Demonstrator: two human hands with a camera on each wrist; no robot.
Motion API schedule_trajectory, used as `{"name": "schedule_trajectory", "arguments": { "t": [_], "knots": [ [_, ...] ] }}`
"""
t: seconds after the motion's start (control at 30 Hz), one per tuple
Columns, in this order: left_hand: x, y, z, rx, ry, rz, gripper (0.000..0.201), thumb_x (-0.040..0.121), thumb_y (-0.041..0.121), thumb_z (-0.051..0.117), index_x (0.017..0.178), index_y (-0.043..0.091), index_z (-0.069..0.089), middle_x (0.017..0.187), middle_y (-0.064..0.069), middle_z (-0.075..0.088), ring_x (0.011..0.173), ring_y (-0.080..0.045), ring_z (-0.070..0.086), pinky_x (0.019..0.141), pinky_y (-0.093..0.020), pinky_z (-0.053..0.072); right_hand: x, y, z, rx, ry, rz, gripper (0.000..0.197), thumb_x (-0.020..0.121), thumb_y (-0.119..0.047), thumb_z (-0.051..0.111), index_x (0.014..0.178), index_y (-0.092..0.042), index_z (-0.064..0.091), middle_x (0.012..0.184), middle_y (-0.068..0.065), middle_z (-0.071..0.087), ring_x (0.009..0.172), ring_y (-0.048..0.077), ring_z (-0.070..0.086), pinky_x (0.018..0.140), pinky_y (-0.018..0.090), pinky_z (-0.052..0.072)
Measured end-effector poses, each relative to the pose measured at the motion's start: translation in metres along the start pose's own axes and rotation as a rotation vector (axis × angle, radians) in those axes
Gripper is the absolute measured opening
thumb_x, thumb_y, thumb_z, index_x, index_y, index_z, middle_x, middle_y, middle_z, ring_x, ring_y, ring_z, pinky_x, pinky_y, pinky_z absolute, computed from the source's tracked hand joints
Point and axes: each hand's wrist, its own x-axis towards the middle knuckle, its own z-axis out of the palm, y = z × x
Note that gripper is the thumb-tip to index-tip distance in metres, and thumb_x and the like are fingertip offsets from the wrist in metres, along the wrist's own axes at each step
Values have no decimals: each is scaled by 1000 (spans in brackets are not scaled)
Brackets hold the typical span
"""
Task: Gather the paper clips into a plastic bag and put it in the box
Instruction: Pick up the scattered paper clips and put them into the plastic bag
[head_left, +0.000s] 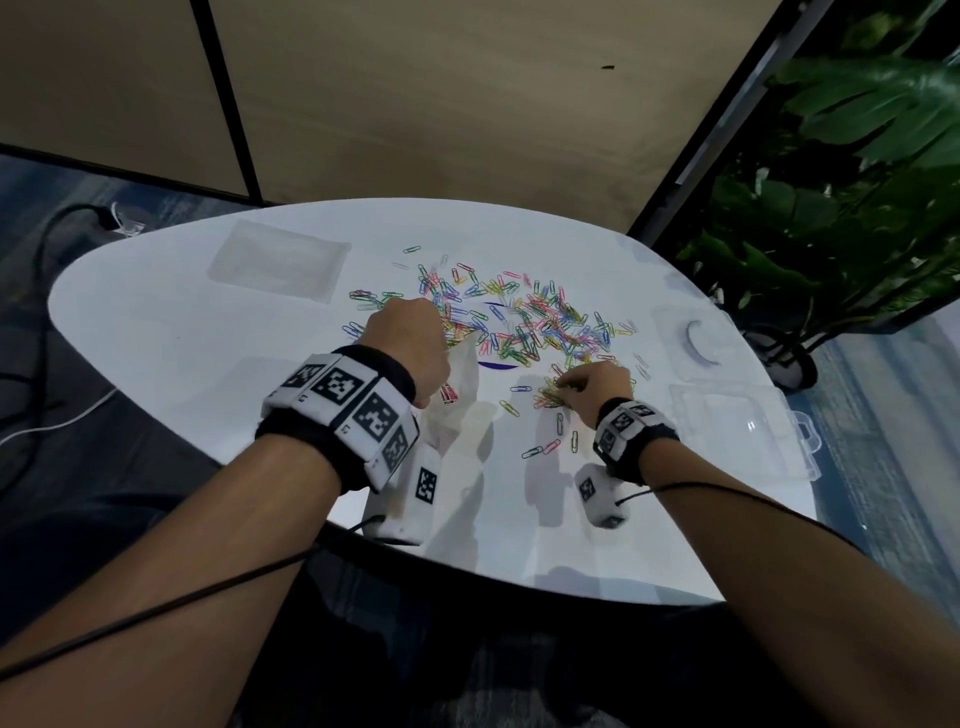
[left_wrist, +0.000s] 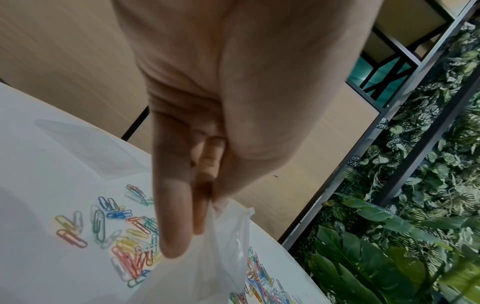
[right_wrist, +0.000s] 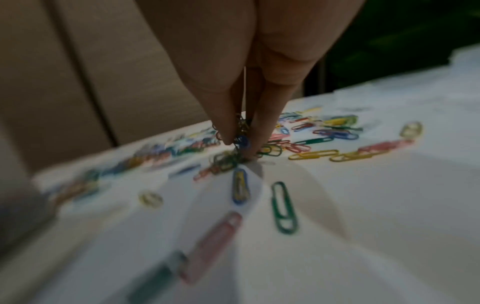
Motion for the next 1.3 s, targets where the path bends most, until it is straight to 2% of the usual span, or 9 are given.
{"name": "schedule_trajectory", "arguments": {
  "t": [0.13, 0.23, 0.37, 0.6, 0.73, 0.87, 1.0, 1.2, 1.3],
  "knots": [
    [0, 3, 0, -19, 2, -2, 20, 91, 4, 61, 107, 4, 73, 103, -18, 76, 91, -35, 76, 86, -43, 63, -4, -12, -27, 577, -27, 196, 10, 75, -8, 80, 75, -18, 78, 82, 7, 77, 84, 24, 73, 85, 35, 58],
    [1, 8, 1, -34, 14, 7, 20, 93, 4, 60, 108, 2, 73, 105, -18, 75, 93, -35, 76, 87, -43, 63, -23, -48, -44, 1093, -152, 156, 10, 82, 4, 71, 92, 1, 72, 88, 18, 72, 82, 27, 72, 79, 29, 60],
    [-2, 15, 6, -46, 16, 22, 22, 94, 3, 58, 111, 1, 72, 112, -20, 72, 99, -37, 74, 89, -43, 62, -62, -93, -49, 1330, -435, 120, 19, 87, 2, 65, 106, 7, 64, 87, 15, 72, 79, 20, 72, 68, 21, 59],
    [-5, 20, 8, -70, 30, 13, 20, 91, 4, 61, 109, 2, 70, 107, -19, 73, 94, -35, 75, 87, -42, 63, -83, -114, -16, 842, -320, -88, 28, 78, 16, 61, 72, -10, 69, 72, 10, 68, 65, 18, 65, 75, 34, 59],
    [-2, 18, 8, -82, 37, 13, 17, 92, 3, 60, 106, 1, 70, 105, -19, 73, 92, -36, 75, 86, -44, 63, -87, -119, -16, 405, -117, -319, 16, 78, 3, 68, 79, -12, 75, 70, -5, 70, 57, -4, 58, 61, 6, 46],
    [-1, 15, 7, -84, 32, 25, 14, 91, 1, 60, 99, -1, 71, 101, -21, 73, 89, -36, 76, 85, -44, 63, -84, -126, -12, 175, -48, -461, 20, 84, -5, 60, 91, -11, 78, 82, 6, 75, 70, 17, 61, 68, 23, 47],
    [-1, 12, 7, -99, 39, 12, 18, 92, 1, 59, 105, 0, 72, 104, -21, 72, 93, -37, 75, 87, -44, 63, -81, -131, -7, 96, -106, -420, 28, 78, 6, 50, 84, -5, 74, 78, 13, 70, 67, 20, 52, 66, 23, 39],
    [-3, 10, 4, -118, 38, -7, 21, 90, -1, 61, 109, 0, 70, 107, -20, 71, 93, -37, 74, 87, -45, 63, -81, -131, -15, -21, -89, -563, 21, 82, -6, 57, 78, -14, 76, 65, -1, 65, 65, 17, 57, 67, 24, 44],
    [-4, 6, 1, -111, 59, -17, 20, 92, 1, 59, 110, 1, 69, 112, -19, 70, 96, -37, 74, 87, -44, 62, -77, -121, -24, 308, -176, -549, 14, 87, -8, 63, 85, -12, 76, 76, 3, 74, 68, 17, 68, 68, 27, 57]
  ]
}}
